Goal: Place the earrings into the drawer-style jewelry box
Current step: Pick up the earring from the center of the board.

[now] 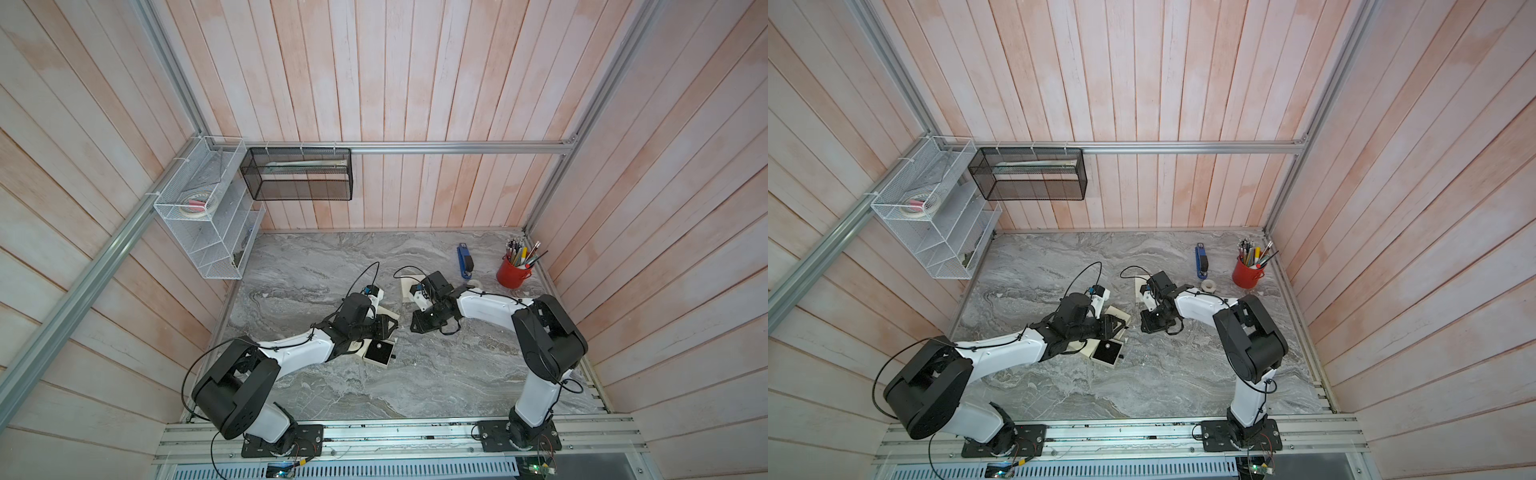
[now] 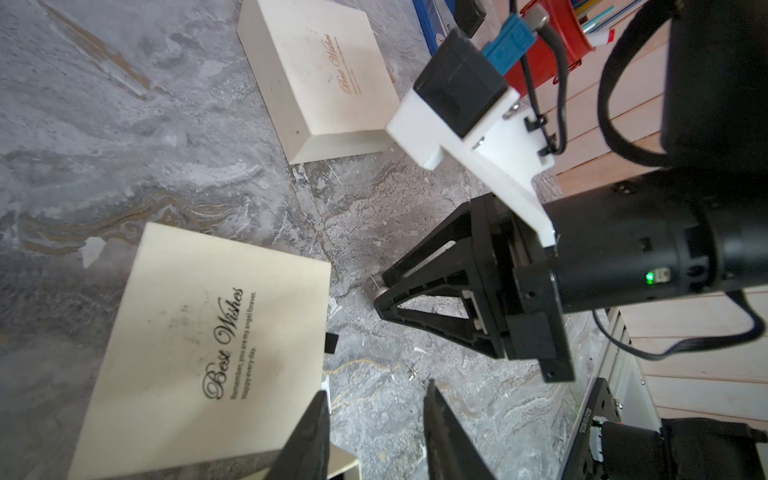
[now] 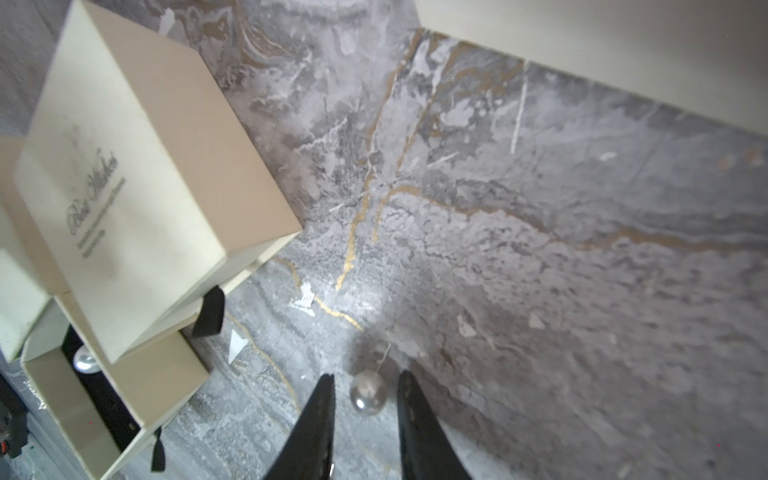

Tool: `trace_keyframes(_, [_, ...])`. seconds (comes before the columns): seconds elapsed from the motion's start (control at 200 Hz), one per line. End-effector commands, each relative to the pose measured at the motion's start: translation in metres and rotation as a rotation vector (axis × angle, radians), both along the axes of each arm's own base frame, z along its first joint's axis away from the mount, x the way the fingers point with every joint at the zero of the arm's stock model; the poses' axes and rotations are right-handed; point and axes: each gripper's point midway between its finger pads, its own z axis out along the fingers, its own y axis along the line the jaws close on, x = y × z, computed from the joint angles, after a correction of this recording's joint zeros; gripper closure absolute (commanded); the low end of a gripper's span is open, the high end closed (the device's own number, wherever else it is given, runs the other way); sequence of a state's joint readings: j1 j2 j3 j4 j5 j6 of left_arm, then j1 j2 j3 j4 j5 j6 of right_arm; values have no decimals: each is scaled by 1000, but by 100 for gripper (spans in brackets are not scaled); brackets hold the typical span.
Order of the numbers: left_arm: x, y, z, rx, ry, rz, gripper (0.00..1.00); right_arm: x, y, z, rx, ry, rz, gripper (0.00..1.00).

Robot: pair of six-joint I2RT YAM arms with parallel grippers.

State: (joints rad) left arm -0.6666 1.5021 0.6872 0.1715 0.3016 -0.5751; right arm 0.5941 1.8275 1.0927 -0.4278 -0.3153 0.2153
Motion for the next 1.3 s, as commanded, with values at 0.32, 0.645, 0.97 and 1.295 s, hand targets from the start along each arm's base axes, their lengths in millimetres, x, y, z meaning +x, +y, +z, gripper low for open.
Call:
trace_keyframes(0.32, [3,5,1,22,-19,17,61,-10,-19,-25,-231,23,22,73])
trace_keyframes(0.645, [5,4,1,22,-20,14,61,-8,-23,-18,-247,7,6,75])
trace_keyframes(0.97, [5,4,1,23,-23,13,61,-9,-27,-16,-260,0,0,74])
trace_keyframes(1.295, [6,5,2,27,-25,14,61,-9,-27,-16,-259,1,-1,76])
